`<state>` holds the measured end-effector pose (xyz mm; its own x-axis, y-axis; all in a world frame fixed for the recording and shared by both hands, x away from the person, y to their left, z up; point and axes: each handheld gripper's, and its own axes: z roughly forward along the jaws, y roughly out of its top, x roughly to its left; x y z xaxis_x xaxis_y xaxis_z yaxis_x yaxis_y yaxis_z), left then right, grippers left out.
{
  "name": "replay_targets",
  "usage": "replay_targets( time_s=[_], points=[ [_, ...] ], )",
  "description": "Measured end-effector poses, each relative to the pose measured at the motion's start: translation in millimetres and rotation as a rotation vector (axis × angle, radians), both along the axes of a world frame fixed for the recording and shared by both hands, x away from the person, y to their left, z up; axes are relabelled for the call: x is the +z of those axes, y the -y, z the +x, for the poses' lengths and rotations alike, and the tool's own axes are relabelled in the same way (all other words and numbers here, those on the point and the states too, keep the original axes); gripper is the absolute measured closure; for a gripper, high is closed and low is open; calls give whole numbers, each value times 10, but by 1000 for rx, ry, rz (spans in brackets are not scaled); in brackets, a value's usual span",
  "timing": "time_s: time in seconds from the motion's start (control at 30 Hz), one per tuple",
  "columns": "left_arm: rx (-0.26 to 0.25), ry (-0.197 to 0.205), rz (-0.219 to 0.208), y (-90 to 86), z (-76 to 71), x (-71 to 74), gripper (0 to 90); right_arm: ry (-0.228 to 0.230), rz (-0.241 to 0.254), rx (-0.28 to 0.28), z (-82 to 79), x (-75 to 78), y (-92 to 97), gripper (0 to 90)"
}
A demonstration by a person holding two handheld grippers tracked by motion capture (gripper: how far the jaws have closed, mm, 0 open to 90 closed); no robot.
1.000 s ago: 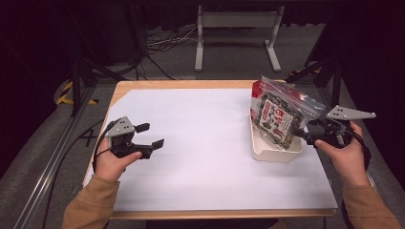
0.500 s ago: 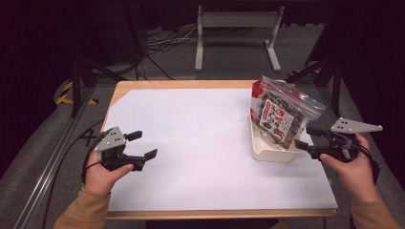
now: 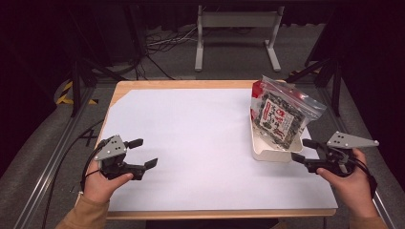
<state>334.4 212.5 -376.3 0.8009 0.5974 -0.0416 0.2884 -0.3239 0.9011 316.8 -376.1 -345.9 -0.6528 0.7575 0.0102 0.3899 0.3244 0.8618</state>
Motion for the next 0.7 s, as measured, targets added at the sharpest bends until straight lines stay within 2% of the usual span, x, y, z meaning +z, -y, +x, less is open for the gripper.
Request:
replay_targets(
  time_s=[0.13,0.4,0.7],
  points=[
    [-7,-8,2,-4,7,-34,155,26,27,60,-15,-115,-92,299],
    [-13,-16,-7,-5,6,-72,153,65,71,141,-10,-317,-277,295],
    [-19,-20,-11,10,12,-101,152,116,102,172,-4,-536,-502,294]
  ],
)
